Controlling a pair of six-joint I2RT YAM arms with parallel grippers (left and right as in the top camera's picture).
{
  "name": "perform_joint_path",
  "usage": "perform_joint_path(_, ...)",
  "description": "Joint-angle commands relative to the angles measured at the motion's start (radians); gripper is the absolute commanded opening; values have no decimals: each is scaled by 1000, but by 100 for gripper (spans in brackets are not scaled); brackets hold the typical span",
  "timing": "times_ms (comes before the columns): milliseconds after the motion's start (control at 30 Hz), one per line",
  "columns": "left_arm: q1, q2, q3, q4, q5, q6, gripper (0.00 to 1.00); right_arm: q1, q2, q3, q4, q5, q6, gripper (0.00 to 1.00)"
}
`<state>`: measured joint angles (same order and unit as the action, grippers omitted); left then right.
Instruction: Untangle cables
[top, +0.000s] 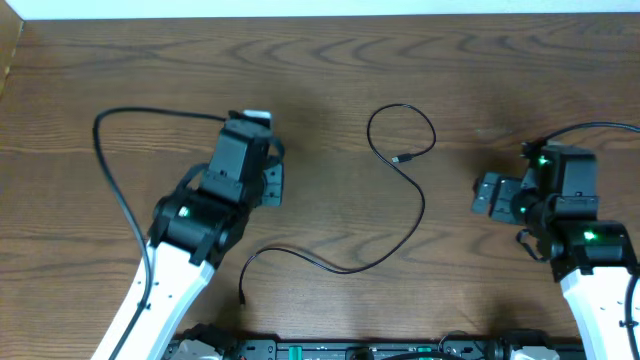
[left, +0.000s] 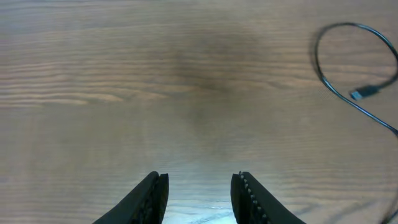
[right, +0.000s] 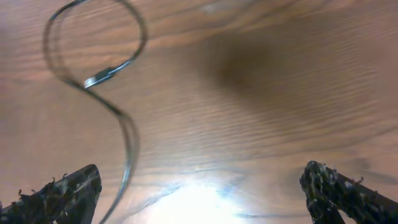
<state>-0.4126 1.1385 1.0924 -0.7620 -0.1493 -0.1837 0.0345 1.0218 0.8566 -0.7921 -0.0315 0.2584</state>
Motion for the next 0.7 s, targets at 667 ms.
perform_joint_path(667,4,-136,-197,6,-114,-174,38,364,296,-2,63,61,177,99)
